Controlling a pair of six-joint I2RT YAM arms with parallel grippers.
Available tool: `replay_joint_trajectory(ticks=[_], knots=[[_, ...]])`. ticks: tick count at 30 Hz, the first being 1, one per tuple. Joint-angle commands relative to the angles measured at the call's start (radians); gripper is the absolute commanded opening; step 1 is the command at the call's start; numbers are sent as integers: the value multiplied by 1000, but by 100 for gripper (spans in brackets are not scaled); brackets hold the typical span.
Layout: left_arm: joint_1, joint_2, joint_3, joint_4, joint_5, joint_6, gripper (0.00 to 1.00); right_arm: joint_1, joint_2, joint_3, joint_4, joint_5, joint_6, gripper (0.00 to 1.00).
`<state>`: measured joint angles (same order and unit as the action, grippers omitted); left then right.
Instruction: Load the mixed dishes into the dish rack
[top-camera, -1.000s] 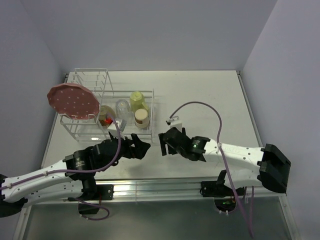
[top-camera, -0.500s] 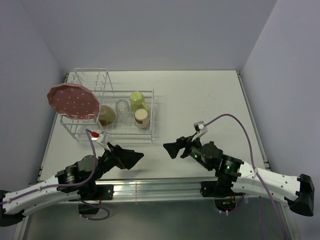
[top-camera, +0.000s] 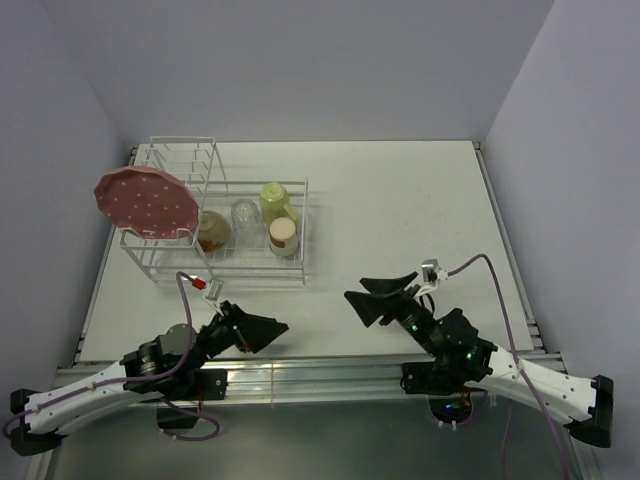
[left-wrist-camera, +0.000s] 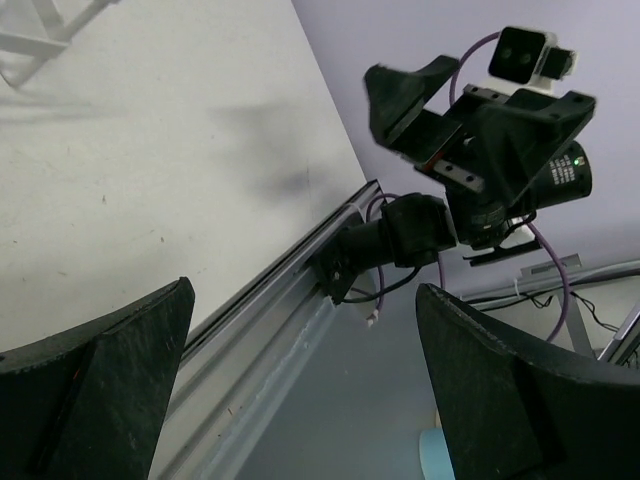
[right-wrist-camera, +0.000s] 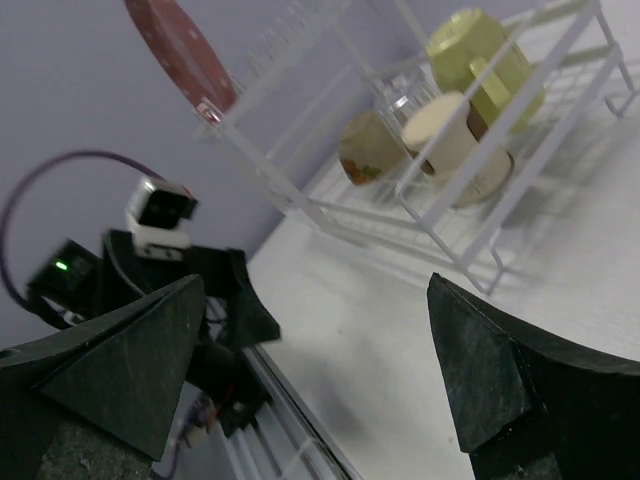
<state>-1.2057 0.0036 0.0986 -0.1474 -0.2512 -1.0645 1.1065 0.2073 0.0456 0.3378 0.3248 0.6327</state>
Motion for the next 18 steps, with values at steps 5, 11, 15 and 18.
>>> replay_joint_trajectory(ticks=[5,11,15,18], knots=[[-3,-159,-127,268,130,-52,99,4,-195,-145,27,66,59,100],[-3,-131,-246,501,207,-92,99,4,-385,-176,-140,118,104,100],[-3,-114,-269,546,202,-103,99,6,-473,-188,-232,132,116,100],[-3,-87,-269,562,198,-104,99,6,-493,-191,-259,146,121,100]])
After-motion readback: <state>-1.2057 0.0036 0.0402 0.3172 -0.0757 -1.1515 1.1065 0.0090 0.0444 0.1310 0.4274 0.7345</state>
